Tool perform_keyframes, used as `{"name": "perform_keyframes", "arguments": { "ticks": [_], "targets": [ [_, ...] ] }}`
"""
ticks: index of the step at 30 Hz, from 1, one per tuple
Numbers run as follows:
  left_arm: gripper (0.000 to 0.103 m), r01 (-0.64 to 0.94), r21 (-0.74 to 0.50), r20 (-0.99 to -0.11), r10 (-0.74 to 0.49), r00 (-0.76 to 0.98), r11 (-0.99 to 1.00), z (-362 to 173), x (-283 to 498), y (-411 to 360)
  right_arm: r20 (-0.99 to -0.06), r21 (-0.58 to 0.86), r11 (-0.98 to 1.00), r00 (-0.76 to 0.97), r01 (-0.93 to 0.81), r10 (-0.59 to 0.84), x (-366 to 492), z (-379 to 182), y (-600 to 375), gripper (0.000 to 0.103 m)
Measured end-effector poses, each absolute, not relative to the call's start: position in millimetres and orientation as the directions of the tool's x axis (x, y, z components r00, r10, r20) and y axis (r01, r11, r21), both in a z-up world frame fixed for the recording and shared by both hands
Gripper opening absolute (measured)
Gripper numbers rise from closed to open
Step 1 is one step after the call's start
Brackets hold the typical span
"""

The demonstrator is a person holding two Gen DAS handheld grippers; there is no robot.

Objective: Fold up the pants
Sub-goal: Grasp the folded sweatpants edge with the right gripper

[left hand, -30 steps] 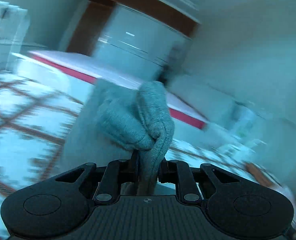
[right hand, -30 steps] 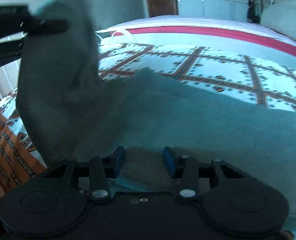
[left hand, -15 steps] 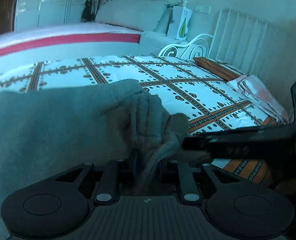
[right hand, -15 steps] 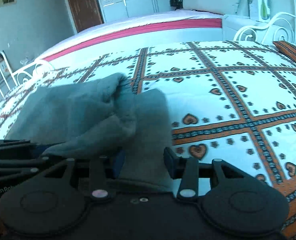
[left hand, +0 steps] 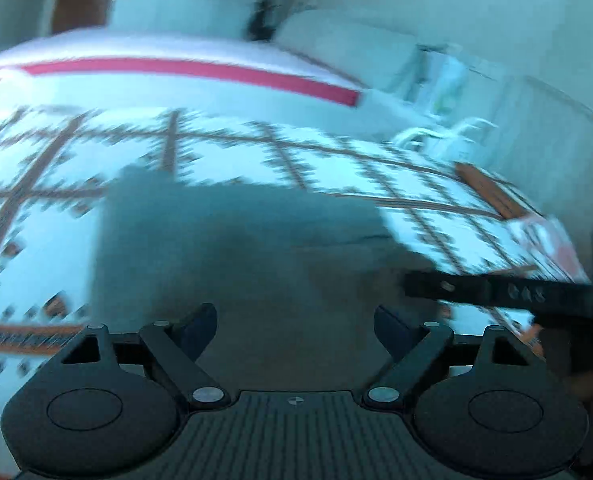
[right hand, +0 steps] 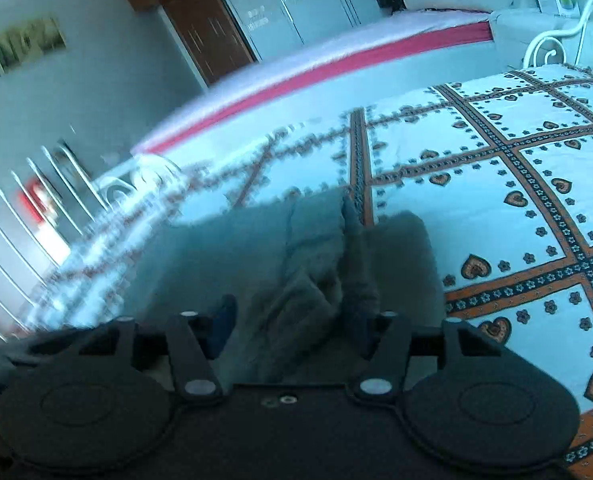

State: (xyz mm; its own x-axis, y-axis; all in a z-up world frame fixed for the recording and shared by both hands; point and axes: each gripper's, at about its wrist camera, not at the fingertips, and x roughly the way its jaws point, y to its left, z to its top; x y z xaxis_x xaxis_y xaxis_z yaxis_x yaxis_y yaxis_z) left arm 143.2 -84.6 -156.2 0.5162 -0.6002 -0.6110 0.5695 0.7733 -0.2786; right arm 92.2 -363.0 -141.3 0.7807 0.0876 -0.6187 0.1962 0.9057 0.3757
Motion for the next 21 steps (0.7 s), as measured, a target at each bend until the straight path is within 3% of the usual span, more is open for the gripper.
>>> {"name": "perform_keyframes", "arguments": {
  "ticks": [1,2,3,8,11,13,16,18,21],
  "targets": [
    [0.085,0.54,-0.292,-0.623,-0.585,0.519,0.79,-159.6,147.0,-78.6,-0.626,0.359,0.911,0.777,0.205,0.072,91.8,-142.0,-360.5,0.035],
    [0.085,0.518,-0.302,-0.634,-0.575,0.518,0.8,-164.0,149.4,-73.5,-0.627,0.348,0.914,0.776,0.208,0.062,91.7,-141.7,-359.9,0.021],
    [0.085,0.499,-0.313,-0.644,-0.567,0.515,0.808,-168.3,151.7,-68.8,-0.627,0.341,0.917,0.776,0.207,0.058,89.5,-139.9,-359.2,0.017],
    [0.085,0.485,-0.33,-0.658,-0.566,0.497,0.81,-180.4,149.9,-61.2,-0.602,0.286,0.944,0.797,0.164,0.044,70.2,-120.8,-359.0,0.011],
    [0.085,0.501,-0.309,-0.674,-0.558,0.485,0.809,-182.9,146.2,-66.3,-0.68,0.316,0.921,0.731,0.227,0.054,72.0,-148.9,-374.1,0.012],
    [0.085,0.512,-0.277,-0.687,-0.54,0.486,0.813,-185.1,144.6,-71.4,-0.664,0.358,0.902,0.745,0.241,0.065,68.7,-150.8,-377.9,0.018],
    [0.085,0.506,-0.285,-0.686,-0.542,0.486,0.814,-181.7,145.7,-69.3,-0.645,0.398,0.882,0.76,0.251,0.075,72.6,-144.0,-382.6,0.038],
    [0.085,0.491,-0.307,-0.68,-0.549,0.486,0.815,-181.3,147.3,-66.6,-0.634,0.421,0.87,0.769,0.258,0.078,75.7,-142.6,-387.4,0.073],
    [0.085,0.482,-0.317,-0.678,-0.55,0.488,0.817,-182.6,148.1,-65.5,-0.637,0.47,0.845,0.761,0.255,0.125,84.9,-148.3,-394.8,0.07]
  ]
}}
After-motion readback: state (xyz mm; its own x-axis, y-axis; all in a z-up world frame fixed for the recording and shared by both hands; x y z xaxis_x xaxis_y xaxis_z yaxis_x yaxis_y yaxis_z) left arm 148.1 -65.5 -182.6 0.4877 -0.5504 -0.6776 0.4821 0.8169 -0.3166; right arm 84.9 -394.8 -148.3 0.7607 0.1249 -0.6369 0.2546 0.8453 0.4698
